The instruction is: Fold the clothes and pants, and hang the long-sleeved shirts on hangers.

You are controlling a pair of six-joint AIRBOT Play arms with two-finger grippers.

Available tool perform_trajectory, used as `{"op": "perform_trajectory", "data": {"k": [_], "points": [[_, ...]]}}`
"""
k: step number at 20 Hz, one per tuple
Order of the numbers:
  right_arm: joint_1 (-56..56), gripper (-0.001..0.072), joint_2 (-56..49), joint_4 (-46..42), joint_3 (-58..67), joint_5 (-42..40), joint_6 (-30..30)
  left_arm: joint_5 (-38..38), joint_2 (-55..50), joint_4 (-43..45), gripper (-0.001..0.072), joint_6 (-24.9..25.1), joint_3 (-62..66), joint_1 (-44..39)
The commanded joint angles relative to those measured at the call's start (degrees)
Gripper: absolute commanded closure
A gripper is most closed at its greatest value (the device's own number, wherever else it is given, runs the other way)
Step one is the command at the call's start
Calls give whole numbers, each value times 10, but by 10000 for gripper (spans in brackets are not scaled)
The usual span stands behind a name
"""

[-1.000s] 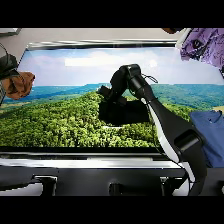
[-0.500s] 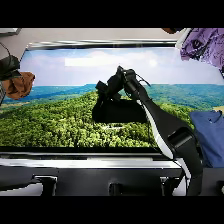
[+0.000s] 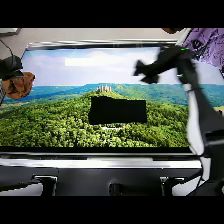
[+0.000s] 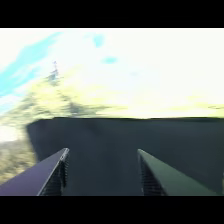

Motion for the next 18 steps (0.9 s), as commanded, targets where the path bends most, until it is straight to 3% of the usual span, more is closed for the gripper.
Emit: {"op": "perform_trajectory", "data": {"k": [1, 4, 10, 18], "points": [[-158, 222, 18, 93, -32, -97, -166, 2, 0, 0, 688, 0, 0, 0], [-229, 222, 17, 194, -151, -96, -248, 7, 0, 0, 688, 0, 0, 0], [-209, 223, -5, 274, -374, -8, -360, 10, 0, 0, 687, 0, 0, -1], [-109, 245, -43, 289, -400, 70, -379, 11, 0, 0, 688, 0, 0, -1]]}}
